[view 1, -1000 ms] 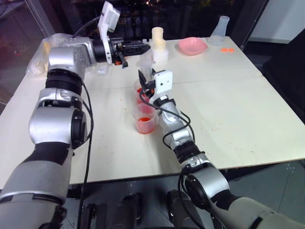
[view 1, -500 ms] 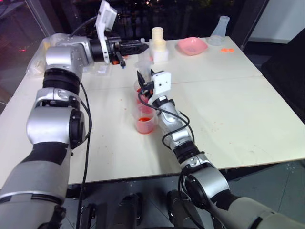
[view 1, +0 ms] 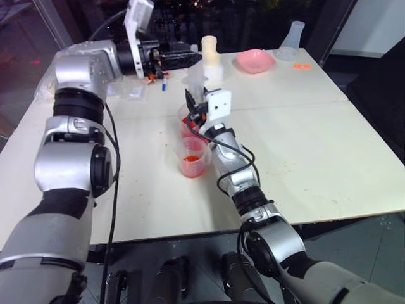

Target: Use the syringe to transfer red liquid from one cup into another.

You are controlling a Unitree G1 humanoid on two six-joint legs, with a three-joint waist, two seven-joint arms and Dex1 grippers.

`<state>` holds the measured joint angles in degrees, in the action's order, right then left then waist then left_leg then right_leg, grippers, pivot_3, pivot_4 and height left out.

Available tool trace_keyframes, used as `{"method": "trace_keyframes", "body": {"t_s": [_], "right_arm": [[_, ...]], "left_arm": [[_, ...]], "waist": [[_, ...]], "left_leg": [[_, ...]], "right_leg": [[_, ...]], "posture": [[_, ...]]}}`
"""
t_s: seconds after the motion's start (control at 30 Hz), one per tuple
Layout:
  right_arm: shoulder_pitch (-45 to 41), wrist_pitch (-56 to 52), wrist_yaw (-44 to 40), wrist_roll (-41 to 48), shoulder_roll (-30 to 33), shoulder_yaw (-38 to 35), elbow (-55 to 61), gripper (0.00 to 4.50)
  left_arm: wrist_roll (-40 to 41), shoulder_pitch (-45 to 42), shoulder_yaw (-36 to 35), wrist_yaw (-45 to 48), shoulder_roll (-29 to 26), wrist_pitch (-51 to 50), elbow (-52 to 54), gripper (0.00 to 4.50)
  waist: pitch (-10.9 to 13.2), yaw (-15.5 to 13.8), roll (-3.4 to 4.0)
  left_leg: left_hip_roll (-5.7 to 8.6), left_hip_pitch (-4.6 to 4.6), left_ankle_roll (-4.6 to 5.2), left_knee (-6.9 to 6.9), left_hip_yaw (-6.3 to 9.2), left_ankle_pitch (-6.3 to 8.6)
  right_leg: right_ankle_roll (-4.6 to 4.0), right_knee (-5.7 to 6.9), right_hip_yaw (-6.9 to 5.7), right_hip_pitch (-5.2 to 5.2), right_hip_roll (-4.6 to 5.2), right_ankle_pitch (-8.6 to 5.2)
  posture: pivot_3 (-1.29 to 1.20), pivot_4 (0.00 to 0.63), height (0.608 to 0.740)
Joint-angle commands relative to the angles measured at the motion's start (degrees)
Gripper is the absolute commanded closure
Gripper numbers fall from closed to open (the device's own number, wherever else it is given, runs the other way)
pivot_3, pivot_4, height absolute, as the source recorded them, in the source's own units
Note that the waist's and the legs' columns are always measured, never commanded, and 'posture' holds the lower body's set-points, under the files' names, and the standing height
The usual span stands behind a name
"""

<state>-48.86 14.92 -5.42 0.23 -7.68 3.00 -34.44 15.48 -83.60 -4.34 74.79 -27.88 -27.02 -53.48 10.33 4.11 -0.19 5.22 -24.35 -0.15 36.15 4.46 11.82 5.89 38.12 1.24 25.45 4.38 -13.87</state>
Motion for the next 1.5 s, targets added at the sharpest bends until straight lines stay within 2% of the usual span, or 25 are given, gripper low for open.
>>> {"method": "trace_keyframes", "body": {"t_s": [0.03, 0.2, 0.37, 0.53, 0.97, 1.13, 1.33, 1.5], "right_arm": [[-2.0, -0.8, 0.1, 0.2, 0.2, -0.1, 4.5, 3.14], [-2.5, -2.8, -0.2, 0.6, 0.8, -0.3, 8.1, 3.14], [-3.6, -4.6, -1.0, 1.0, 1.2, -0.3, 10.7, 3.14], [-3.9, -6.9, -1.5, 1.7, 1.1, -0.3, 13.0, 3.14], [-3.0, -35.3, -4.3, 12.2, 2.2, -1.2, 37.0, 3.14], [0.4, -49.4, -9.2, 23.1, 5.5, -1.9, 50.7, 3.14], [7.5, -50.3, -12.9, 24.6, 8.5, 1.9, 56.5, 3.14], [13.6, -43.6, -14.7, 20.6, 9.0, 5.9, 55.1, 3.14]], "left_arm": [[1.4, 0.0, -1.9, 0.1, -2.2, 0.9, 3.0, 1.99], [0.9, 2.5, -1.7, -0.3, -4.2, -0.1, 4.7, 1.99], [0.5, 6.7, -2.1, 0.1, -9.7, -0.9, 6.3, 1.99], [1.2, 8.9, -2.9, -1.0, -12.4, -1.3, 7.8, 1.99], [1.6, 9.5, -3.2, -3.0, -10.0, 0.1, 7.3, 1.99], [0.5, 7.4, -1.7, -1.7, -7.8, 1.2, 4.8, 1.99], [0.0, 4.6, -0.8, 0.4, -7.7, 1.4, 2.5, 1.99], [-0.2, 2.9, 0.2, 3.4, -9.1, -0.6, 3.1, 1.99]], "waist": [[0.0, 0.0, 0.00], [0.0, 0.0, 0.00], [0.0, 0.2, 0.00], [0.0, -0.2, 0.00], [0.0, -0.1, -0.01], [0.0, -0.2, -0.01], [0.0, -0.1, -0.03], [0.0, -0.1, -0.04]], "left_leg": [[0.00, 0.00, 0.00, 0.00, 0.00, 0.00], [0.00, 0.01, 0.00, 0.00, 0.00, 0.00], [-0.01, 0.01, 0.00, -0.01, 0.00, 0.00], [0.00, 0.00, -0.01, 0.01, 0.04, -0.01], [0.00, -0.01, 0.00, 0.01, 0.06, 0.00], [0.01, -0.03, 0.01, 0.02, 0.07, 0.00], [0.01, -0.03, 0.04, 0.02, 0.06, 0.02], [-0.01, -0.01, 0.04, 0.01, 0.02, 0.02]], "right_leg": [[0.00, 0.00, 0.00, 0.00, 0.00, 0.00], [0.00, 0.01, 0.01, 0.00, 0.00, 0.00], [0.00, 0.02, 0.01, 0.02, 0.00, 0.00], [0.00, 0.02, 0.00, 0.00, 0.00, 0.00], [0.00, 0.03, -0.02, 0.00, 0.04, 0.00], [0.00, 0.02, -0.04, 0.00, 0.06, 0.00], [0.00, 0.01, -0.09, -0.02, 0.06, 0.00], [0.00, 0.02, -0.08, -0.01, 0.04, 0.00]], "posture": [[0.00, 0.150, 0.740], [0.00, 0.150, 0.740], [0.00, 0.150, 0.740], [0.00, 0.150, 0.740], [0.00, 0.150, 0.740], [0.00, 0.150, 0.740], [0.00, 0.150, 0.740], [0.00, 0.150, 0.740]]}}
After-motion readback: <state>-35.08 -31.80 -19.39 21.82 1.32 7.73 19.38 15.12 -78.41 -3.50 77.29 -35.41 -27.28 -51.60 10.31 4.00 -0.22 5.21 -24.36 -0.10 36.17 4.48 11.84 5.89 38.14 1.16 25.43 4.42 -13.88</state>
